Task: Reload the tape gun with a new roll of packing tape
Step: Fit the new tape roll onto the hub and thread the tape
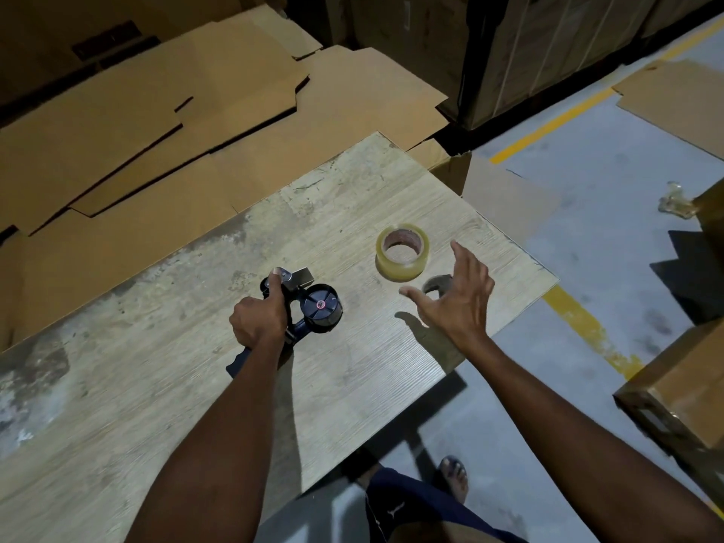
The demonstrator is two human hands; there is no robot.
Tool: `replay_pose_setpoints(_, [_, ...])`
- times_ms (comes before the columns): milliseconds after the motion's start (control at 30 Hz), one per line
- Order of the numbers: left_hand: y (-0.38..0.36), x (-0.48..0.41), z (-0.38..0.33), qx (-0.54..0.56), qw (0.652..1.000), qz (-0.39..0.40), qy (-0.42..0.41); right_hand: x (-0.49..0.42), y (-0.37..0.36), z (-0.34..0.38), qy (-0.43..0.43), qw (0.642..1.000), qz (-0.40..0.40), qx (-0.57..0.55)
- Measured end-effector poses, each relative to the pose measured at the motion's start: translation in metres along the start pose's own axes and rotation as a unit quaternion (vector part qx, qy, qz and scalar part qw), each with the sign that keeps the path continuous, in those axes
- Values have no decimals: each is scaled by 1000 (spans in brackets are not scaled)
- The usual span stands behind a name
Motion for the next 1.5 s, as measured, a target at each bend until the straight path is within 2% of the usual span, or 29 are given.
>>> replay_pose_setpoints(67, [-2, -1, 1, -2, 1000, 4, 0, -22, -4, 23, 22, 999, 26, 8])
replay_pose_setpoints(200, [-2, -3, 6, 19, 1000, 2, 10, -57, -34, 55, 41, 986, 155, 55])
replay_pose_setpoints(333, [-4, -1, 4, 34, 999, 11, 7, -76, -56, 52, 9, 968, 233, 95])
replay_pose_setpoints(500, [-4, 2, 4, 58, 998, 16, 17, -81, -64, 42, -47, 971, 225, 72])
replay_pose_setpoints(633, [3, 2, 8, 74, 996, 34, 45, -66, -63, 72, -2, 969, 237, 68])
replay_pose_setpoints(800, [6, 5, 3, 107, 986, 108, 66, -40, -62, 97, 18, 962, 267, 55])
replay_pose_setpoints(900, [7, 4, 3, 122, 979, 144, 77, -26, -50, 115, 22, 964, 264, -7])
replay_pose_setpoints(1000, [18, 2, 6, 112, 986, 104, 62, -17, -37, 126, 50, 965, 251, -63])
replay_pose_setpoints(1067, [37, 7, -12, 145, 988, 54, -23, -12, -26, 136, 73, 960, 252, -99])
replay_pose_setpoints(1133, [51, 16, -37, 215, 966, 74, -125, -8, -19, 146, 92, 952, 266, -124])
replay_pose_setpoints(1267, [59, 29, -74, 280, 904, 239, -219, -3, -9, 169, 157, 928, 311, -130])
replay_pose_setpoints(1367, [62, 43, -92, 301, 845, 365, -249, 1, -8, 184, 203, 911, 341, -108])
replay_pose_setpoints(1500, [64, 57, -97, 302, 795, 472, -232, 5, -13, 197, 233, 894, 370, -100])
Point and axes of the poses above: each hand's wrist, its own x-axis away from the middle knuckle, its own y-axis out of the back of the hand, z = x × y, the point moved 9 cm from there along -x, towards the middle knuckle, and after that the axes turned 6 degrees about x, right-handed, at the moved point
